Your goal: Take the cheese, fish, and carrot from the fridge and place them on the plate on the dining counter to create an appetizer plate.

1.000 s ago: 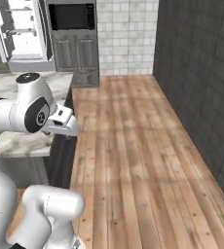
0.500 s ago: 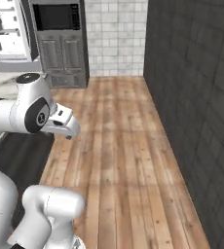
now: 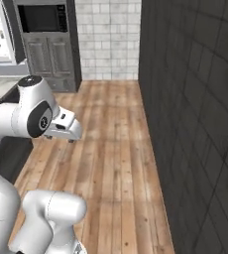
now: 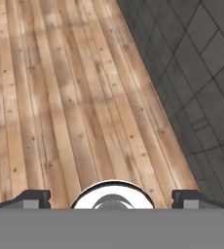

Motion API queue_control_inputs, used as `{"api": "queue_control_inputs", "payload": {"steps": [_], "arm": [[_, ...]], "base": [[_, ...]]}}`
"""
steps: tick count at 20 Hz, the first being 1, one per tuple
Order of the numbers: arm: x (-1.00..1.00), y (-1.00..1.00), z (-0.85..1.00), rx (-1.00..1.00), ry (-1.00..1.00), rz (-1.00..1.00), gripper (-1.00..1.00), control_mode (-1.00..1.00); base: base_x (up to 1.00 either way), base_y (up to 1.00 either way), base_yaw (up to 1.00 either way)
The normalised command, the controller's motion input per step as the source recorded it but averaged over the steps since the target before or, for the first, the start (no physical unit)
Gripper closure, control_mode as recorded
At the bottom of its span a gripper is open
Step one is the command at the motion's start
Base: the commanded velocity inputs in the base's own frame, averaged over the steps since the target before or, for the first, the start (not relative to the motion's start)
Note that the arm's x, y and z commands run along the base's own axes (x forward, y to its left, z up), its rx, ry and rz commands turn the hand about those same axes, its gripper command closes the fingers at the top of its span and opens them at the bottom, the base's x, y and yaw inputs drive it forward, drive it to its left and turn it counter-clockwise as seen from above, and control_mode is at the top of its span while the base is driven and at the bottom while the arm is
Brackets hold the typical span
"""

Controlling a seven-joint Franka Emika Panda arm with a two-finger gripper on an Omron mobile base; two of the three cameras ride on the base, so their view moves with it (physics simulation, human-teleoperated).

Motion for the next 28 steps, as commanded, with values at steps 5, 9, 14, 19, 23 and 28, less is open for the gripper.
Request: {"api": "queue_control_inputs", "payload": {"steps": [5, 9, 14, 19, 23, 28], "arm": [[0.00, 0.00, 0.00, 0.00, 0.00, 0.00, -1.00, 1.00], [0.00, 0.00, 0.00, 0.00, 0.00, 0.00, -1.00, 1.00], [0.00, 0.00, 0.00, 0.00, 0.00, 0.00, -1.00, 1.00], [0.00, 0.00, 0.00, 0.00, 0.00, 0.00, -1.00, 1.00], [0.00, 0.00, 0.00, 0.00, 0.00, 0.00, -1.00, 1.00], [0.00, 0.00, 0.00, 0.00, 0.00, 0.00, -1.00, 1.00]], "base": [[1.00, 0.24, 0.09], [1.00, 0.29, 0.09], [1.00, 0.07, 0.15], [1.00, 0.10, 0.28], [1.00, 0.02, 0.36], [1.00, 0.00, 0.40]]}}
